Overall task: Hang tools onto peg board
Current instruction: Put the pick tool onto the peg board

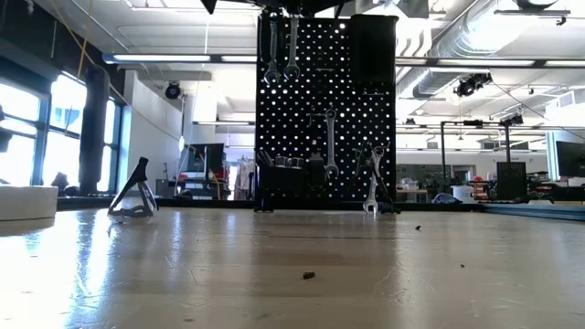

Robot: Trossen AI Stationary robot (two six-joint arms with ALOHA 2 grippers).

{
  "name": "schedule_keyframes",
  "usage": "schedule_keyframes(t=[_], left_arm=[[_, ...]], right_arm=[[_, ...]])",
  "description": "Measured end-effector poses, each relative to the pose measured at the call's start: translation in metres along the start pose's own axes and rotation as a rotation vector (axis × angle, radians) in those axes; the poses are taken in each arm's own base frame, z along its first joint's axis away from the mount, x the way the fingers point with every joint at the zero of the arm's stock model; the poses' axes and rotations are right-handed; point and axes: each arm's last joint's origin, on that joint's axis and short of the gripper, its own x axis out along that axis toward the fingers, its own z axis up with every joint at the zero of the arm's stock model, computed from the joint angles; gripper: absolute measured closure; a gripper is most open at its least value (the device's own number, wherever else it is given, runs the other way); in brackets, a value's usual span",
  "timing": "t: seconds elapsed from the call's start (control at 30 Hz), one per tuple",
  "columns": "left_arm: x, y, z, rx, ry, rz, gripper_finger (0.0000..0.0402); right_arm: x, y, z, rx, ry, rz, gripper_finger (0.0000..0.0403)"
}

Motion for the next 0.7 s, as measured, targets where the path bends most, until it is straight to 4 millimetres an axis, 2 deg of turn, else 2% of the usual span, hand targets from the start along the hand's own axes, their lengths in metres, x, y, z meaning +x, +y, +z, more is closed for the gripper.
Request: schedule_keyframes(t=[0.23,0.4,0.53,0.7], left_arm=[[0.0,0.0,0.0,-0.011,-0.003,0.003,0.0399],[-0.007,0.003,0.006,0.035,0.028,0.066,0.0355],[-0.026,0.01,0.018,0.073,0.1,0.205,0.0307],[-0.062,0.02,0.038,0.073,0.187,0.406,0.0268]], right_arm=[[0.0,-0.002,0.001,-0.025,-0.006,-0.014,0.0392],[-0.003,-0.02,0.013,-0.039,-0.023,-0.019,0.0392],[-0.013,-0.045,0.035,-0.046,-0.043,-0.028,0.0392],[-0.027,-0.08,0.06,-0.092,-0.033,-0.062,0.0392]])
